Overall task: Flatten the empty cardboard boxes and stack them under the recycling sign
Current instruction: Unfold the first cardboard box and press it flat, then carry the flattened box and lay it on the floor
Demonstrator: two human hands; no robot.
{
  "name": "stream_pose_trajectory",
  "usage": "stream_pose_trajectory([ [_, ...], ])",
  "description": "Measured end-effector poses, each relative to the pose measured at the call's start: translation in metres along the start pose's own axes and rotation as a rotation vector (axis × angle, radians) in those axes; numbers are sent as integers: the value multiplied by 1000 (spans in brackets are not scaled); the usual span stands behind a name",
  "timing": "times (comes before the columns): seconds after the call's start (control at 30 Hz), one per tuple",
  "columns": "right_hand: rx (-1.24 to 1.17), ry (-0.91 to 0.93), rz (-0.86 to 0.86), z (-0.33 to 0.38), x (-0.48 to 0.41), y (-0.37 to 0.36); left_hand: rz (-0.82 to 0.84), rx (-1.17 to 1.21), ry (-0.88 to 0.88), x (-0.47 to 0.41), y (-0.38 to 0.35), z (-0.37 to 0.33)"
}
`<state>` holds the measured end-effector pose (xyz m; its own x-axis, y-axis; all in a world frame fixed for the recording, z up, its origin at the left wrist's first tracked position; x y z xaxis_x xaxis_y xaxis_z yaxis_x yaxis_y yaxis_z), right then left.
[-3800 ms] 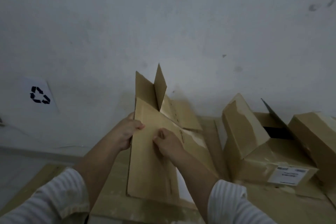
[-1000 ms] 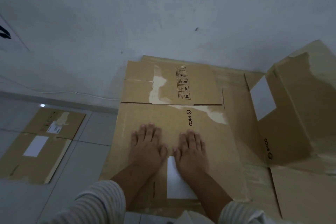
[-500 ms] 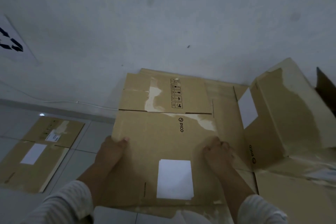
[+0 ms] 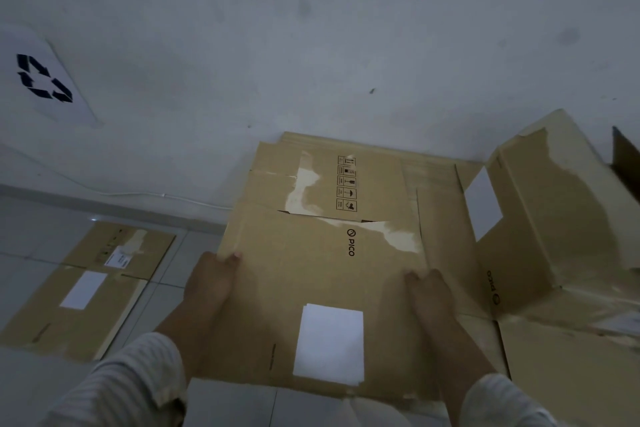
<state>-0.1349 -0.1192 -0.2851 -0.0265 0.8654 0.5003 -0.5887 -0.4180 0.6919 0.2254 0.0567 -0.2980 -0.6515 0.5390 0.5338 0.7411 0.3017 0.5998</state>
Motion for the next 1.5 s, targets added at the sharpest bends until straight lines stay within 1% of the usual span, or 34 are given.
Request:
stream_pose_trajectory([
  [0.17,-22,29,-96,6,29,4,-12,0,-56,12,14,-5],
  [0.33,-79,95,-135,17,63,4,-28,56,-116,26,36,0],
  [0.6,-111,244,-136,47,105,7,-139,182,-154,68,83,23],
  [0.77,-97,295,-133,62,136,6,-232,178,-150,102,111,42],
  [0.9,-109,331,-125,73,163,4,-251,217,-160,122,131,57],
  [1.0,-118,387,-99,97,182,-5,-266,247,-178,128,157,68],
  [1.17,-125,454,-95,156,213,-48,-314,271,-181,116,229,102],
  [1.3,-146,472,-87,208,241,-107,-327,263,-193,93,305,141],
  [1.5,-188,443,-75,273,287,-205,-320,233,-220,57,412,197],
])
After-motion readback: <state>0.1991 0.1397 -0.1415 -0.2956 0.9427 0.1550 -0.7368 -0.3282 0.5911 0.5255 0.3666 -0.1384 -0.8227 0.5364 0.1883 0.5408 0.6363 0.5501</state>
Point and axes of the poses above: each hand's wrist, its own x-axis away from the middle knuckle, its own y-axis out of the back of the hand, z = x × y, the point moved 5 cm from there along -x, towards the middle knuckle, and after that the axes turned 12 degrees about z, right-handed, at the moved point
